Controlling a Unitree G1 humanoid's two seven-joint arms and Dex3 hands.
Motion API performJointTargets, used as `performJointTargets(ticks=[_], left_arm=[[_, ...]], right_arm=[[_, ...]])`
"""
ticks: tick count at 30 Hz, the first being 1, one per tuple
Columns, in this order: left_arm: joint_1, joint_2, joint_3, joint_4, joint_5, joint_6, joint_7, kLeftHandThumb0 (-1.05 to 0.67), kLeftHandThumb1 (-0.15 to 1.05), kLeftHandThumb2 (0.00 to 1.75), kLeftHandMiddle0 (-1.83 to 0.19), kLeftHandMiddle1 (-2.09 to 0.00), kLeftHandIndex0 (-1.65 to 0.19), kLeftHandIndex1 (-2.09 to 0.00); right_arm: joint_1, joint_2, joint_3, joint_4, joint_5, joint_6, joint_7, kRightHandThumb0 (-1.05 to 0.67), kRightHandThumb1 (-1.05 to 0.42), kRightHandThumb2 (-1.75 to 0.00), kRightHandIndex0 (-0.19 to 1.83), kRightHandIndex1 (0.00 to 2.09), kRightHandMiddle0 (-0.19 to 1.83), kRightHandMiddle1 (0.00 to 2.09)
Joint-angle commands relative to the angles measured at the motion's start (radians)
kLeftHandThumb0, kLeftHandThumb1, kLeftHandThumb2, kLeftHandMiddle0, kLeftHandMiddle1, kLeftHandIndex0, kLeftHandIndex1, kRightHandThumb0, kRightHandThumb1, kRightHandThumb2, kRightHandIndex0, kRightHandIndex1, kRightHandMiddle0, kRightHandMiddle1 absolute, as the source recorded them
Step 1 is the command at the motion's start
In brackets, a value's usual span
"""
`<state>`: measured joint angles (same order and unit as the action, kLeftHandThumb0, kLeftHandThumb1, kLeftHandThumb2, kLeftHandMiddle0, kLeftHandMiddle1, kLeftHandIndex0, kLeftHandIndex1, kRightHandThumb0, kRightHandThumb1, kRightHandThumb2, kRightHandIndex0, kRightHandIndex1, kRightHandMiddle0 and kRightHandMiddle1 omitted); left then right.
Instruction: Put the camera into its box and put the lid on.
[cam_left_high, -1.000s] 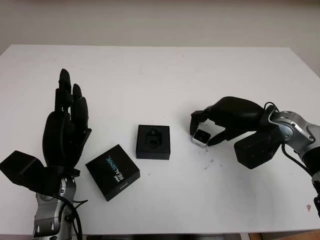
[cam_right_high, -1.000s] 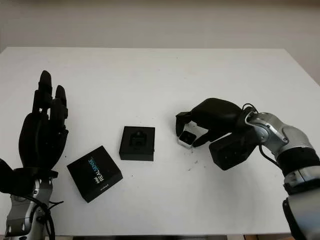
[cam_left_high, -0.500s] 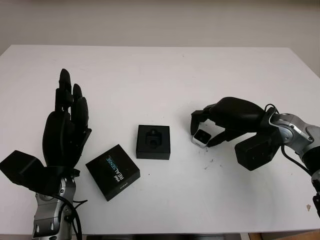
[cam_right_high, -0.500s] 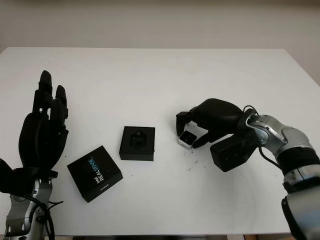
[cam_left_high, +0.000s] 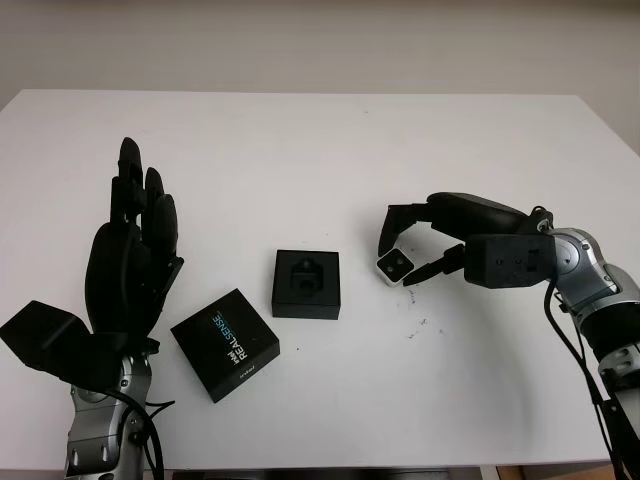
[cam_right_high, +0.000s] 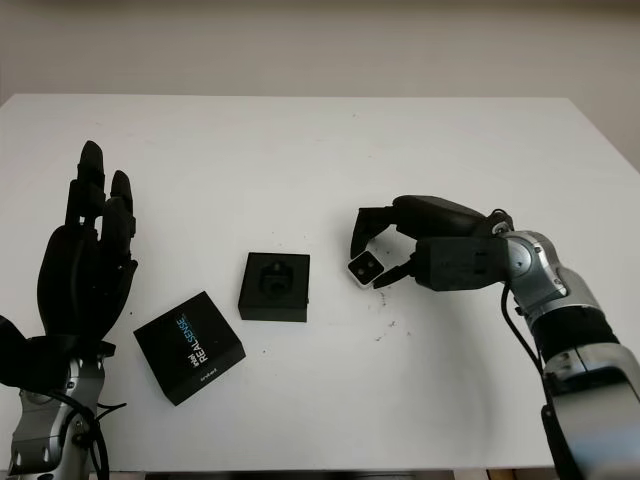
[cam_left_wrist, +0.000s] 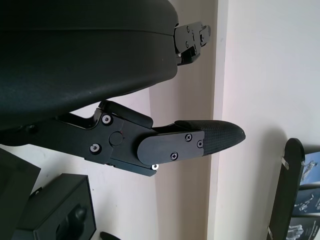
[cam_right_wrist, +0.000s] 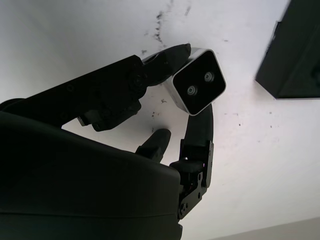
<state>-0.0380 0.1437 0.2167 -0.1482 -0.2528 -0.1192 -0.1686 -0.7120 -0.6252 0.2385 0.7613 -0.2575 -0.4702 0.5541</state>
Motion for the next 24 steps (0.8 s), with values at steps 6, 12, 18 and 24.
performJointTargets(ticks=[6, 12, 18, 24], left_arm=[[0.007, 0.001, -0.004, -0.016, -0.001, -0.006, -0.007, -0.74, 1.05, 0.49, 0.18, -0.05, 0.19, -0.05], [0.007, -0.004, -0.004, -0.013, -0.004, -0.009, -0.006, -0.74, 1.05, 0.49, 0.17, -0.06, 0.18, -0.06], [0.011, -0.007, -0.005, -0.015, -0.003, -0.006, -0.004, -0.74, 1.05, 0.48, 0.16, -0.06, 0.17, -0.06], [0.016, -0.002, -0.001, -0.018, -0.011, -0.002, -0.01, -0.74, 1.05, 0.48, 0.17, -0.05, 0.18, -0.05]], right_arm=[[0.04, 0.027, -0.042, -0.081, 0.052, 0.127, 0.041, -0.39, -0.94, -0.05, 0.27, 0.39, 0.32, 1.51], [0.072, 0.053, -0.077, -0.152, 0.102, 0.219, 0.049, -0.39, -0.94, -0.05, 0.27, 0.31, 0.32, 1.53], [0.111, 0.106, -0.129, -0.203, 0.177, 0.267, 0.029, -0.39, -0.93, -0.05, 0.24, 0.24, 0.31, 1.62], [0.155, 0.181, -0.194, -0.285, 0.279, 0.337, -0.001, -0.41, -0.95, -0.06, 0.21, 0.19, 0.3, 1.74]])
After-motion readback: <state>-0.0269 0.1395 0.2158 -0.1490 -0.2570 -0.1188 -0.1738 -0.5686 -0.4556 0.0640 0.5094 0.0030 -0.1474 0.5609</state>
